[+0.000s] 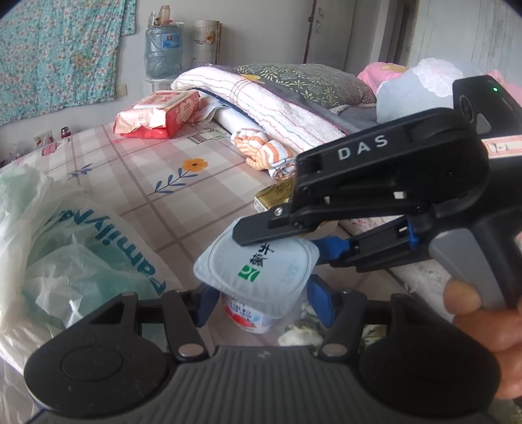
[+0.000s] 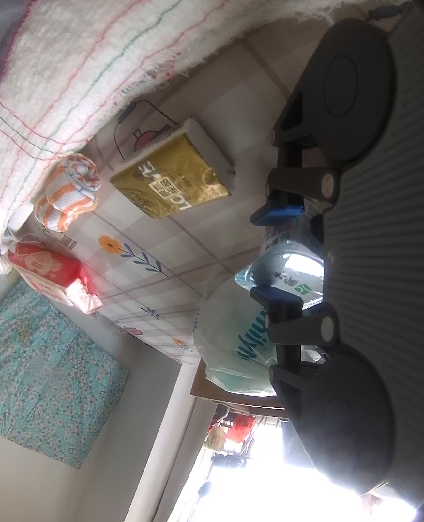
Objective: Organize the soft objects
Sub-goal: 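Close the left gripper on the yogurt cup while the right gripper holds it, then carry the yogurt cup with both grippers over the box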
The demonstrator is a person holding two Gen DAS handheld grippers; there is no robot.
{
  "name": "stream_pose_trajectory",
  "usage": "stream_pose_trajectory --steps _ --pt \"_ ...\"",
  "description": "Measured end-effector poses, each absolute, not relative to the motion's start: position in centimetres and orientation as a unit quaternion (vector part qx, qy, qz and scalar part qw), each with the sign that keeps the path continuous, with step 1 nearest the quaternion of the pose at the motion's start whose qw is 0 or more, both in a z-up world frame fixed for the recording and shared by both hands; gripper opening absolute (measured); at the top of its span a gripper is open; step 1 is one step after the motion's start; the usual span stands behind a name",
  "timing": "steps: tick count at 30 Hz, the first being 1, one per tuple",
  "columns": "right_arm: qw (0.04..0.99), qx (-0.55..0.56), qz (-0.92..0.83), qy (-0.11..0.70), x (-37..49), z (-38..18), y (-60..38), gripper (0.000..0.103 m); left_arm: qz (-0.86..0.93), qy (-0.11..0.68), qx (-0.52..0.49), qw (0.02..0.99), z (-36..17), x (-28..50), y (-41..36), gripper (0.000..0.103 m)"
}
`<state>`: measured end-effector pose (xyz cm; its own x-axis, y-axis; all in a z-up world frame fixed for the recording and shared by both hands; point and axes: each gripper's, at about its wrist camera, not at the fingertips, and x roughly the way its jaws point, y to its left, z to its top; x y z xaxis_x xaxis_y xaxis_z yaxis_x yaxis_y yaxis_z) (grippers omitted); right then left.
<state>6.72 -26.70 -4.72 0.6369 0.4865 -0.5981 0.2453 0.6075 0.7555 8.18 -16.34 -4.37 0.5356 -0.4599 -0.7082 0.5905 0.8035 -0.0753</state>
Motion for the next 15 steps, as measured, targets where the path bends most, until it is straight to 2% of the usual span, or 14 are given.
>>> stream_pose_trajectory --steps 5,15 --pt "0.809 0.412 0.072 0.413 6.7 -3.6 -26.0 0.031 -0.295 0.375 0.087 0.875 -4.2 8.3 -16.5 0.059" --pt "0.821 0.398 0.067 0.405 6.3 -2.2 -25.3 0.031 -0.296 0.364 0.070 0.880 -3.3 7.8 -15.8 0.057"
